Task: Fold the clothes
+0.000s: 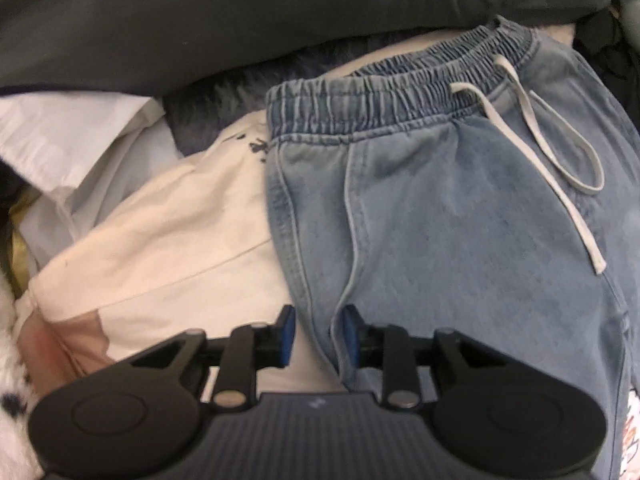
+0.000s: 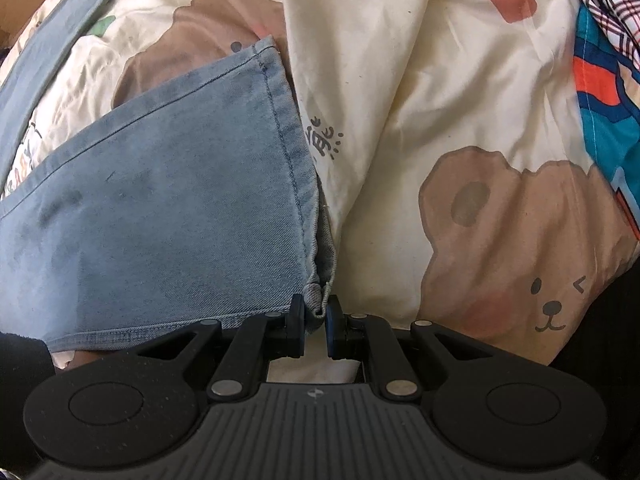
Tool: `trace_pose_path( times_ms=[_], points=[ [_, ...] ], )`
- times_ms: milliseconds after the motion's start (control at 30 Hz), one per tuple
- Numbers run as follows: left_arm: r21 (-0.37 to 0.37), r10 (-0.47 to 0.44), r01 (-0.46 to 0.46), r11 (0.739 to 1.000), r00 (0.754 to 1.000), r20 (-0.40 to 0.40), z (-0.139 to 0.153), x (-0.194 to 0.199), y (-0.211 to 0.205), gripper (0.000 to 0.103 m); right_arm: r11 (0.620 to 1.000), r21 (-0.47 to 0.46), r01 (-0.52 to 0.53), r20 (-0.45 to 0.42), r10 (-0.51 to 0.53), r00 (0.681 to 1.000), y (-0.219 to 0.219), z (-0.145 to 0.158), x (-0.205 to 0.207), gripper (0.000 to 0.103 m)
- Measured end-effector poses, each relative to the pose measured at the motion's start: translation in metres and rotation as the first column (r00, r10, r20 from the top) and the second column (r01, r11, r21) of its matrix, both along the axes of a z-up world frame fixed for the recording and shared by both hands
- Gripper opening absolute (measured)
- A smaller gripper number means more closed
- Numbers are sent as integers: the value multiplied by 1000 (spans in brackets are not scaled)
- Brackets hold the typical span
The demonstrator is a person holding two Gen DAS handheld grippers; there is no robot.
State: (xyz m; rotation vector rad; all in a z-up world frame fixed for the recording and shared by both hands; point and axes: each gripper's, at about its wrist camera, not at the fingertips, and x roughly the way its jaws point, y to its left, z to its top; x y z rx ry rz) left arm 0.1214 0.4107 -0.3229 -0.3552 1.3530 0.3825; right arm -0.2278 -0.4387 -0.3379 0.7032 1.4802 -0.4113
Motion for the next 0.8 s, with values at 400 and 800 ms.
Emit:
trace_pose_path(
  times_ms=[400,800],
  points=[
    [142,-69,82,986,993,-90,-13,14,-6,51,998,-65,-11,32,14,999,-11,21,-7,28],
    [196,-94,120,973,986,-137,27,29,-15,52,992,-106,-71,198,91,976,-26,36,43,32]
  ],
)
